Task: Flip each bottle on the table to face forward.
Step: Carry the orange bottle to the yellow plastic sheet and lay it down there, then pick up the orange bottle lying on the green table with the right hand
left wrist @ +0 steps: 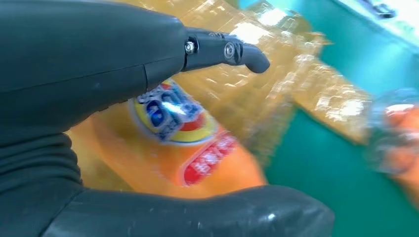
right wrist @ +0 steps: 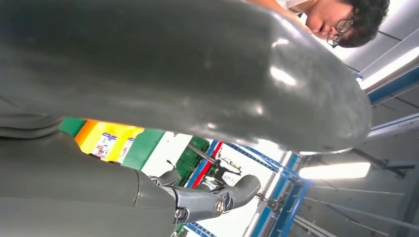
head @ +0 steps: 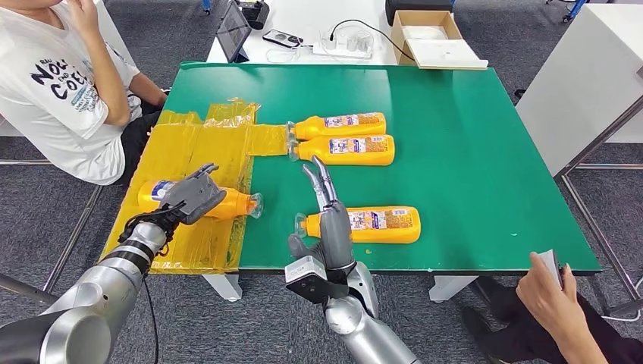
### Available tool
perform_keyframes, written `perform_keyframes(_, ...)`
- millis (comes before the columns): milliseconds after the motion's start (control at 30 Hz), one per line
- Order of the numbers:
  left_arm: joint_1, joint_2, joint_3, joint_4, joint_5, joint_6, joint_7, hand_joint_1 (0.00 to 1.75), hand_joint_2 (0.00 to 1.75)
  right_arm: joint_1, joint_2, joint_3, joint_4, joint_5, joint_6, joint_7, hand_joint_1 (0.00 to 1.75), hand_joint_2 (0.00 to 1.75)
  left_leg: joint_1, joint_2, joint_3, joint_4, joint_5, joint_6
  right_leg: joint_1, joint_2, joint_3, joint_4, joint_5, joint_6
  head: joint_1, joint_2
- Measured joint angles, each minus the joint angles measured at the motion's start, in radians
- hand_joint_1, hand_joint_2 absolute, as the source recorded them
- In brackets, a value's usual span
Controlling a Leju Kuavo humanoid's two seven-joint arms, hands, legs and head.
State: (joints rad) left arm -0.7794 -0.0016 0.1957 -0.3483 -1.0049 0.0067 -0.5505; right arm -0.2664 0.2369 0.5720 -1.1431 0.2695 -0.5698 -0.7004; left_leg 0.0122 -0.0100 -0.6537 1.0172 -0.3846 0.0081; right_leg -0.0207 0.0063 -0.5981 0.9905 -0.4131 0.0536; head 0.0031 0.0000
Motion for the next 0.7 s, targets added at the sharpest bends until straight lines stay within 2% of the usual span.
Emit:
perform_keyframes(33, 0.003, -0.006, 0.012, -0.007, 0.034, 0.024, -0.029, 0.00, 0.00, 0.000, 0.001, -0.003, 0.004, 0.005, 0.003, 0.000, 0.00, 0.00, 0.000, 0.000, 0.000, 0.000, 0.000, 0.000, 0.000, 0.000, 0.000, 0.000, 0.000, 0.000, 0.000, 0.000)
perform_keyframes(67, 0.007, -0.016, 0.026, -0.017, 0.073, 0.065, -0.061, 0.00, 0.00, 0.000, 0.002, -0.005, 0.010, 0.015, 0.008, 0.003, 0.00, 0.44, 0.000, 0.000, -0.001, 0.000, 0.000, 0.000, 0.000, 0.000, 0.000, 0.000, 0.000, 0.000, 0.000, 0.000)
perform_keyframes(167, 0.029, -0.050, 0.060, -0.077, 0.228, 0.238, -0.134, 0.00, 1.31, -0.005, 0.004, -0.008, 0.038, 0.075, 0.042, 0.044, 0.00, 1.75, 0.000, 0.000, -0.001, 0.000, 0.000, 0.000, 0.000, 0.000, 0.000, 0.000, 0.001, 0.000, 0.000, 0.000)
perform_keyframes(200, 0.042, -0.060, 0.061, -0.108, 0.284, 0.295, -0.143, 0.00, 1.75, -0.010, 0.004, -0.008, 0.051, 0.100, 0.058, 0.069, 0.00, 1.75, 0.000, 0.000, -0.001, 0.000, 0.000, 0.000, 0.000, 0.000, 0.000, 0.000, 0.001, 0.001, 0.000, 0.000)
perform_keyframes(333, 0.114, -0.081, 0.010, -0.252, 0.486, 0.495, -0.150, 0.00, 1.75, -0.045, -0.009, -0.014, 0.106, 0.185, 0.123, 0.177, 0.00, 1.75, 0.000, 0.001, -0.002, 0.000, 0.000, 0.000, 0.000, 0.000, -0.002, 0.000, 0.001, 0.001, 0.000, 0.000)
perform_keyframes(467, 0.195, -0.080, -0.079, -0.403, 0.625, 0.627, -0.151, 0.00, 1.75, -0.089, -0.050, -0.040, 0.132, 0.252, 0.188, 0.292, 0.00, 1.75, 0.000, 0.000, -0.002, 0.000, 0.000, 0.000, 0.000, 0.000, -0.001, 0.000, 0.000, 0.001, 0.000, 0.000)
perform_keyframes(567, 0.257, -0.080, -0.137, -0.506, 0.653, 0.679, -0.152, 0.00, 1.75, -0.119, -0.094, -0.058, 0.140, 0.311, 0.249, 0.376, 0.00, 1.75, -0.001, 0.000, -0.002, 0.000, 0.000, 0.000, -0.001, 0.000, -0.001, 0.000, 0.001, 0.001, 0.000, 0.000)
perform_keyframes(700, 0.335, -0.085, -0.190, -0.620, 0.677, 0.692, -0.152, 0.00, 1.75, -0.147, -0.166, -0.074, 0.148, 0.364, 0.340, 0.468, 0.00, 1.75, -0.002, -0.001, -0.002, 0.000, 0.000, 0.000, -0.002, 0.000, -0.001, -0.001, 0.001, 0.001, 0.000, 0.000)
